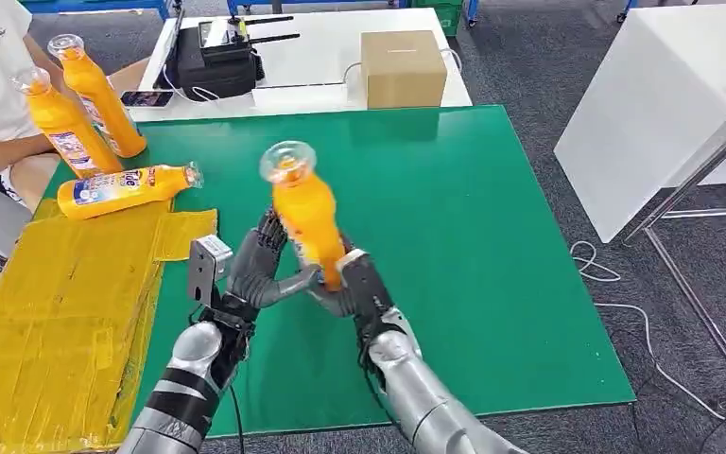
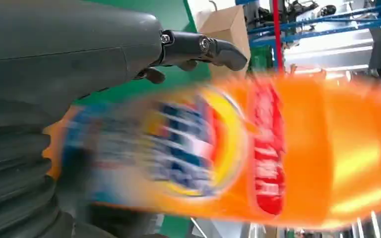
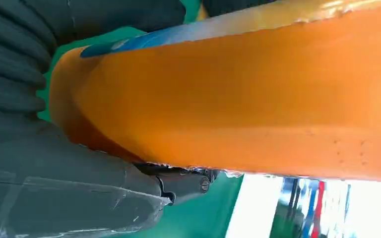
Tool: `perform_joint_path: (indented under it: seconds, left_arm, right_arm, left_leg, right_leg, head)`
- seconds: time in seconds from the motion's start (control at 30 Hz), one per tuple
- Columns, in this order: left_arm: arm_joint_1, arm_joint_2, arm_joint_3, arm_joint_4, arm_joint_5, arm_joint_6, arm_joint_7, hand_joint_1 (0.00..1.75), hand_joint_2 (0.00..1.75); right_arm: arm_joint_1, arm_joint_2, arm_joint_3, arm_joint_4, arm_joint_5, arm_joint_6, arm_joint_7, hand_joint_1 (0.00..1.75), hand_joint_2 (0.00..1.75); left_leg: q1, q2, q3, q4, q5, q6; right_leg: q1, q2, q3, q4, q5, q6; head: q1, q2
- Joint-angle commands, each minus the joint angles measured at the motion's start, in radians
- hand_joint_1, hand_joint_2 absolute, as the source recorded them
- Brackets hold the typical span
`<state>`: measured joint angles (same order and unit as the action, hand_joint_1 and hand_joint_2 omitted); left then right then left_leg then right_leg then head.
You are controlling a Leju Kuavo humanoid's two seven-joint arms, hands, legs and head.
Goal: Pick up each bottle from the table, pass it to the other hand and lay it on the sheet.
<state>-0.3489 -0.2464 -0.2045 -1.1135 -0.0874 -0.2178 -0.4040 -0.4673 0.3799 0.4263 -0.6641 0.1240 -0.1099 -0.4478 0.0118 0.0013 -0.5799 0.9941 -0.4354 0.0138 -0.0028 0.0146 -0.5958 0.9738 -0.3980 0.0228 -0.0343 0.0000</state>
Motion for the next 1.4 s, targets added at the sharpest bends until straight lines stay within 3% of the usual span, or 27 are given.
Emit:
perform_joint_path:
  seconds: [0.03,0.17,0.5,0.53,1.2,1.23,1.27,1.3,1.33,1.4]
  left_arm:
    - [-0.052,0.032,0.041,0.1,0.005,0.017,-0.014,0.0,1.75]
    - [-0.056,0.025,0.079,0.132,-0.006,0.012,-0.034,0.0,1.75]
    - [-0.054,0.02,0.112,0.136,-0.015,0.021,-0.045,0.0,1.75]
    - [-0.042,0.017,0.148,0.1,-0.007,0.038,-0.05,1.75,1.75]
    - [-0.008,0.015,0.189,0.056,0.009,0.045,-0.044,1.75,1.75]
    - [0.0,0.014,0.196,0.043,0.01,0.049,-0.044,1.75,1.75]
    - [0.007,0.013,0.204,0.027,0.01,0.053,-0.044,1.75,1.75]
    - [0.014,0.011,0.209,0.01,0.0,0.067,-0.045,1.75,1.75]
    - [0.025,0.009,0.209,-0.02,-0.031,0.102,-0.049,1.75,1.75]
    - [0.04,0.0,0.207,-0.075,-0.123,0.201,-0.05,1.75,1.75]
  right_arm:
    - [-0.028,-0.031,0.513,0.025,-0.02,0.067,-0.043,1.75,1.75]
    - [0.006,-0.031,0.467,-0.011,0.068,0.181,-0.102,1.75,1.75]
    - [0.033,-0.031,0.407,-0.025,0.179,0.231,-0.118,1.75,1.75]
    - [0.043,-0.031,0.352,-0.017,0.231,0.244,-0.142,1.75,1.75]
    - [0.069,-0.031,0.183,-0.043,0.331,0.21,-0.135,1.75,1.75]
    - [0.076,-0.031,0.167,-0.058,0.329,0.203,-0.136,0.96,1.75]
    - [0.085,-0.031,0.147,-0.08,0.319,0.195,-0.134,0.0,1.75]
    - [0.09,-0.031,0.131,-0.101,0.311,0.193,-0.129,0.0,1.75]
    - [0.104,-0.031,0.09,-0.142,0.309,0.191,-0.124,0.0,0.0]
    - [0.139,-0.038,0.002,-0.244,0.29,0.198,-0.111,0.0,0.0]
  left_leg:
    - [0.0,0.002,0.006,-0.001,-0.003,0.0]
    - [0.0,-0.001,0.004,-0.001,-0.002,0.0]
    - [0.0,-0.002,0.002,0.0,-0.002,0.0]
    - [0.0,-0.003,0.003,-0.001,-0.002,0.0]
    - [0.0,-0.003,0.002,0.0,-0.002,-0.001]
    - [0.0,-0.003,0.004,0.0,-0.003,-0.001]
    - [0.001,-0.003,0.003,0.0,-0.002,-0.001]
    - [0.0,-0.003,0.001,0.0,-0.001,0.0]
    - [0.0,-0.002,0.0,0.0,-0.001,0.0]
    - [0.0,-0.002,-0.001,0.0,-0.001,0.0]
  right_leg:
    - [0.001,0.001,0.005,-0.001,-0.002,0.0]
    - [0.0,-0.002,0.005,-0.001,-0.002,0.0]
    - [0.0,-0.002,0.004,-0.001,-0.002,0.0]
    - [0.0,-0.003,0.005,-0.001,-0.002,-0.001]
    - [0.0,-0.003,0.003,-0.001,-0.002,-0.001]
    - [0.0,-0.003,0.005,0.0,-0.003,-0.001]
    - [0.0,-0.003,0.004,-0.001,-0.002,-0.001]
    - [0.0,-0.003,0.003,-0.001,-0.002,-0.001]
    - [0.0,-0.002,0.001,-0.001,-0.001,0.0]
    - [0.0,-0.002,0.001,0.0,-0.001,0.0]
  head:
    - [0.0,0.0]
    - [0.0,0.0]
    - [0.0,0.0]
    - [0.0,0.0]
    - [0.0,0.0]
    - [0.0,0.0]
    - [0.0,0.0]
    - [0.0,0.0]
    - [0.0,0.0]
    - [0.0,0.0]
